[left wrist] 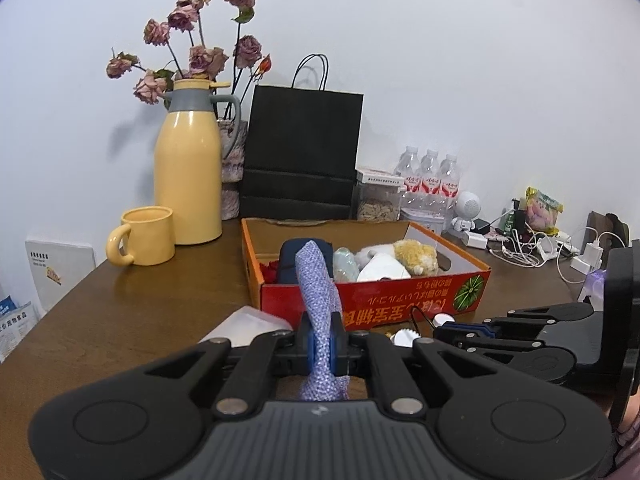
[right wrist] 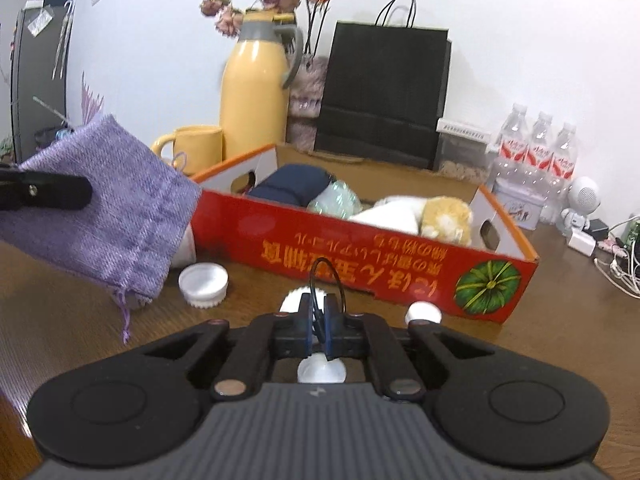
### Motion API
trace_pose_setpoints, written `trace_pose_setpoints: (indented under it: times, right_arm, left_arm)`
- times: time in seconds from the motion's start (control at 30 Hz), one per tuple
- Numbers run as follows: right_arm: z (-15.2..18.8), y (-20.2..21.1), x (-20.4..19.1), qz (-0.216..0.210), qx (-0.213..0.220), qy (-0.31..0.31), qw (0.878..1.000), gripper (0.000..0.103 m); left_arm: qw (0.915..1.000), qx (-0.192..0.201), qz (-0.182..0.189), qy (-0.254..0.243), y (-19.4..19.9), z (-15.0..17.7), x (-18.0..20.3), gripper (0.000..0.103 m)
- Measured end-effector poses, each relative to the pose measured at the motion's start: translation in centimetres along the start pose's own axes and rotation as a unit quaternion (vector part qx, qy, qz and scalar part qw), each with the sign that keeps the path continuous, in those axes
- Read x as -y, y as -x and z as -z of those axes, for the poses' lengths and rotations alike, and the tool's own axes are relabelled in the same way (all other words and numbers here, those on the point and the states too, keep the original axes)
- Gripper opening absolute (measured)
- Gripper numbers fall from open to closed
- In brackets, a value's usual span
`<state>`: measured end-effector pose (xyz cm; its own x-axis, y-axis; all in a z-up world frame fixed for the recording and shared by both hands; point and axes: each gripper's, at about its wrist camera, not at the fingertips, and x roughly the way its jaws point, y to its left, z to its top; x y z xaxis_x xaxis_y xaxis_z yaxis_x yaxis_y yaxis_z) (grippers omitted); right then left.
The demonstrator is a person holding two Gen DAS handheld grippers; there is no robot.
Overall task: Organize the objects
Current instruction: 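Carry the pouch and charger into the box and open both tools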
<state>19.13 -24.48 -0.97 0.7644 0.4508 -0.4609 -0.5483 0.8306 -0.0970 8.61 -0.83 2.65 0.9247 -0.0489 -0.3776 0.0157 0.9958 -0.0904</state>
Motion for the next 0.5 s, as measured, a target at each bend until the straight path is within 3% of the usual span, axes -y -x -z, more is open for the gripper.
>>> trace_pose_setpoints:
  times: [0.5]
  right_arm:
    - [-4.6, 0.7, 2.6, 0.015, 0.075, -0.031, 0.997, 0.006]
  left_arm:
    - [0.9986, 0.045, 0.026, -0.01, -3.3, -4.8, 2.7, 0.005]
